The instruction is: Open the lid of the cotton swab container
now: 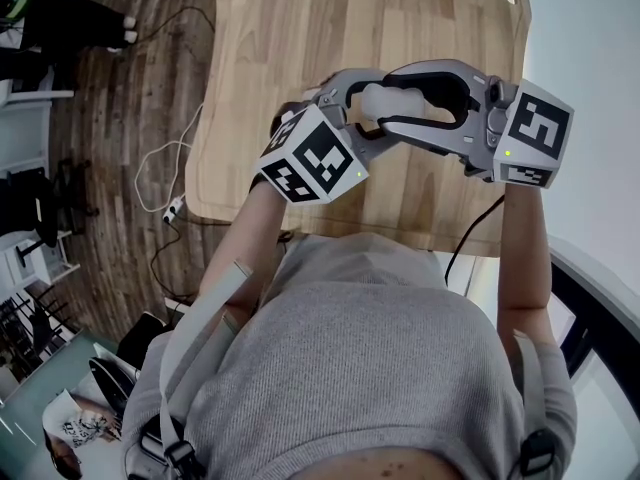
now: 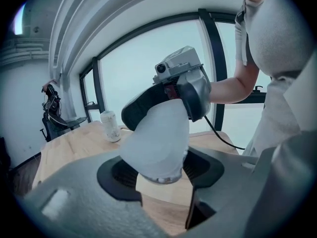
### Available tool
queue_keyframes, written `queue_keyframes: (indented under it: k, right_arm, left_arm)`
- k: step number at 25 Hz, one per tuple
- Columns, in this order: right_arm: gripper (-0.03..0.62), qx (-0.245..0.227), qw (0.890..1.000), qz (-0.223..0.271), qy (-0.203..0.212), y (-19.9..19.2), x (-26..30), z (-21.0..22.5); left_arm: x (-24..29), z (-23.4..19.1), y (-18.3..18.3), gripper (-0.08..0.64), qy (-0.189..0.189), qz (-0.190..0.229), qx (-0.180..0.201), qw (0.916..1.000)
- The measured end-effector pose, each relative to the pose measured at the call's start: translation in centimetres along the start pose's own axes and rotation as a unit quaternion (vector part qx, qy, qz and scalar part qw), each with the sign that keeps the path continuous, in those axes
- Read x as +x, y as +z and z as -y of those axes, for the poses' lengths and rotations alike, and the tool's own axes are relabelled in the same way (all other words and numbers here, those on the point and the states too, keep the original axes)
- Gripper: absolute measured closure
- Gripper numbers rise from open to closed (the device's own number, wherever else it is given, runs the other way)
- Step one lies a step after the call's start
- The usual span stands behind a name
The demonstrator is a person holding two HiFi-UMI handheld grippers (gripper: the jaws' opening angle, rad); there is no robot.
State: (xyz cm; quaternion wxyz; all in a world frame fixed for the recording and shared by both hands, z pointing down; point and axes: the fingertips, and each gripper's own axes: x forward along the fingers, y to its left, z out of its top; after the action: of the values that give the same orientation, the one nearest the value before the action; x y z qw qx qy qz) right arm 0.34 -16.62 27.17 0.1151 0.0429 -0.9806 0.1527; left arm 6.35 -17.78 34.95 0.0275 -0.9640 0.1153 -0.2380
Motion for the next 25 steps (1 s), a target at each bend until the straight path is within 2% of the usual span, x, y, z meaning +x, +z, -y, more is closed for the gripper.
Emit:
queue_keyframes:
  k: [8, 15, 18, 22, 25]
  right_arm:
    - [0.387, -0.002, 1.0, 0.03, -0.002, 0.2, -0.1, 0.6]
    - [0.383, -0.017, 0.999, 0.026, -0.014, -0.4, 0.1, 0.0]
    - [0.377, -0.025, 0.999, 0.038, -0.027, -0.2, -0.3, 0.3]
    - [0.448, -0.05, 0.996, 0.06, -0.043, 0.5, -1.3, 0.9]
    - [0.461, -0.063, 0.995, 0.066, -0.043, 0.8, -1.6, 0.7]
  left_arm:
    - [-0.5, 0.0, 0.0, 0.301, -0.019, 0.007, -0.017, 0.9997]
    - [-0.2, 0.5, -0.7, 0.301, -0.035, -0.01, -0.021, 0.9991]
    - [-0.1, 0.6, -1.0, 0.301, -0.04, -0.017, -0.02, 0.9989]
    - [0.1, 0.9, -1.4, 0.302, -0.044, -0.032, -0.012, 0.9984]
    - [0.3, 1.1, -1.2, 0.302, -0.049, -0.028, -0.015, 0.9983]
